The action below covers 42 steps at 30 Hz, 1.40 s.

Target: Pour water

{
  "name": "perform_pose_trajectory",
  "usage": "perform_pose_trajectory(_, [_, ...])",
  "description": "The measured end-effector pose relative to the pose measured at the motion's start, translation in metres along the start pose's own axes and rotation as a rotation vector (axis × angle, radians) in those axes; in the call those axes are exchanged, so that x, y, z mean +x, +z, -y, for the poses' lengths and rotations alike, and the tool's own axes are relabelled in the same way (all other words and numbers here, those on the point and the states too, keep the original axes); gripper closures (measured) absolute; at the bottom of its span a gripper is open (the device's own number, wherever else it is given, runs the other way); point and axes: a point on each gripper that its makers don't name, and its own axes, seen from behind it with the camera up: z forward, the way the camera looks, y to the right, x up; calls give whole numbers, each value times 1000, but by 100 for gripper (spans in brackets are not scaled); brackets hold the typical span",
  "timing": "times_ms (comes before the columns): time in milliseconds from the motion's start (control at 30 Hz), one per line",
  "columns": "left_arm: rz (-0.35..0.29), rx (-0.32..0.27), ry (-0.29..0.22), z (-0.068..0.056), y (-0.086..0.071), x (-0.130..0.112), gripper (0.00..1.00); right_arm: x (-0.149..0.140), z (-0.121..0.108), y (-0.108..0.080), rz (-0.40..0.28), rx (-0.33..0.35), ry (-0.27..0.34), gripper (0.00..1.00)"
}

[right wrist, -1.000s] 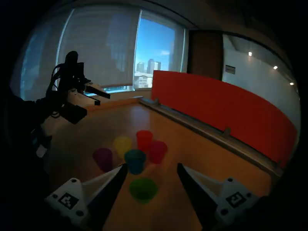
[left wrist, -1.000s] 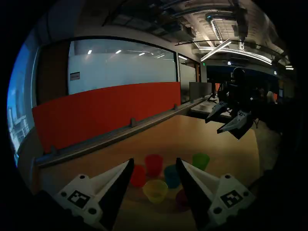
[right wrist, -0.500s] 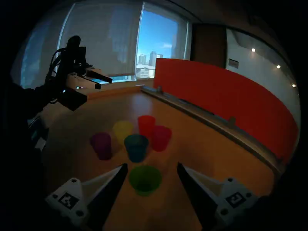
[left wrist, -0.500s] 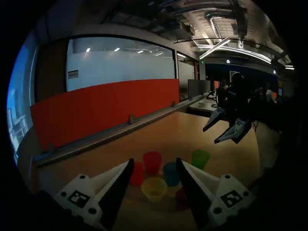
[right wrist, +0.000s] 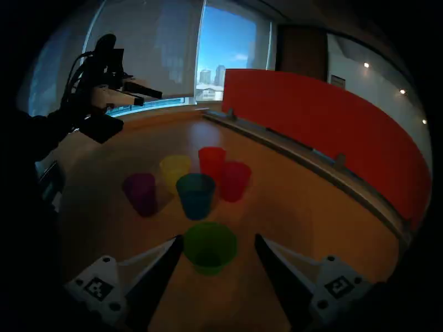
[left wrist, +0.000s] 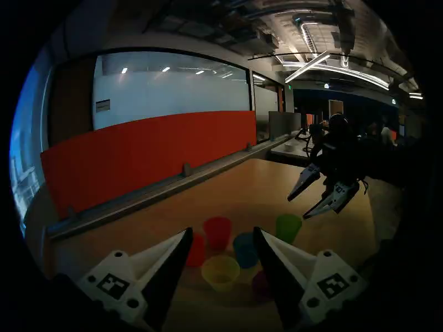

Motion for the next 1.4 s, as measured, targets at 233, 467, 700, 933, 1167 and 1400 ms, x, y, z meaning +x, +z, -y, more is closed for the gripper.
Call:
perform_pose_trajectory(233, [1, 6, -2, 4, 0, -1, 20, -15, 6, 6, 26, 22, 6, 1])
perform_pose_trajectory(467, [4, 7, -1, 5, 1, -2, 20, -28, 9, 13, 52, 22, -8, 1])
perform_pose_trajectory(700, [8, 7, 5, 5, 1, -3, 20, -34, 11, 24, 68, 29, -10, 1])
perform_pose_trajectory(933, [13, 13, 5, 8, 1, -5, 21, -36, 12, 39, 76, 41, -12, 1])
perform_pose_trajectory(1167, [16, 17, 1, 12, 0, -7, 21, -37, 13, 50, 79, 49, -11, 1])
perform_pose_trajectory(1400, [22, 17, 1, 13, 0, -10, 20, -38, 13, 56, 81, 56, -4, 2])
